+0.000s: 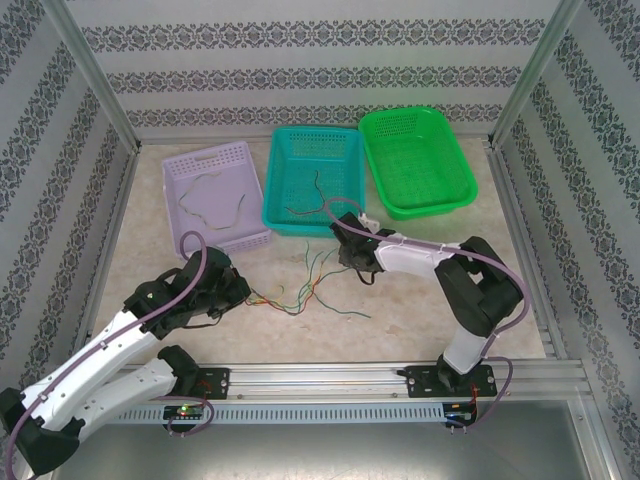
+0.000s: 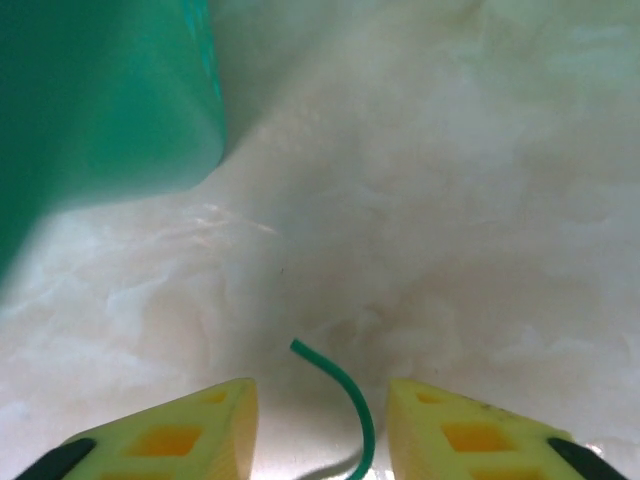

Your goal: Untangle the cables

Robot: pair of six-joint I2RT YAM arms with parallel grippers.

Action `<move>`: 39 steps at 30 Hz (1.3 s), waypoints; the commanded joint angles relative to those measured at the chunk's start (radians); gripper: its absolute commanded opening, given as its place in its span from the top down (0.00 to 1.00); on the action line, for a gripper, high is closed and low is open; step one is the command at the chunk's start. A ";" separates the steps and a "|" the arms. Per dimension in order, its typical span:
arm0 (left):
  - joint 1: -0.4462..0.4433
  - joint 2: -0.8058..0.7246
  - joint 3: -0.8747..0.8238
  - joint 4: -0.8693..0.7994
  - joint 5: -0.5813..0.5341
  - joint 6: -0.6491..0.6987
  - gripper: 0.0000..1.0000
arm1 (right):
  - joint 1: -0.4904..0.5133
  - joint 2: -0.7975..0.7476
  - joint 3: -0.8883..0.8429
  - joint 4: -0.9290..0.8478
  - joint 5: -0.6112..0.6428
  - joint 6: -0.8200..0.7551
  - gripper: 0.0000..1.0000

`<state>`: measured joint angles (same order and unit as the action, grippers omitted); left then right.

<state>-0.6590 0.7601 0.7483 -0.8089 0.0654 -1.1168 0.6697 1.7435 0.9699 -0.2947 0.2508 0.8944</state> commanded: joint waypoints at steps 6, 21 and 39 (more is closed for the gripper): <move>0.009 -0.028 0.010 -0.062 0.008 0.055 1.00 | 0.003 0.017 -0.036 -0.034 0.009 0.070 0.64; 0.010 0.016 0.112 -0.241 -0.199 0.071 1.00 | 0.097 -0.322 -0.085 -0.034 -0.209 -0.305 0.49; 0.010 0.021 0.162 -0.268 -0.258 0.100 1.00 | 0.292 0.050 0.043 -0.137 -0.278 -0.446 0.56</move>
<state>-0.6590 0.7902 0.8795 -1.0424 -0.1696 -1.0466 0.9520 1.7374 0.9833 -0.4316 -0.0860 0.4614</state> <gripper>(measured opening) 0.074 0.469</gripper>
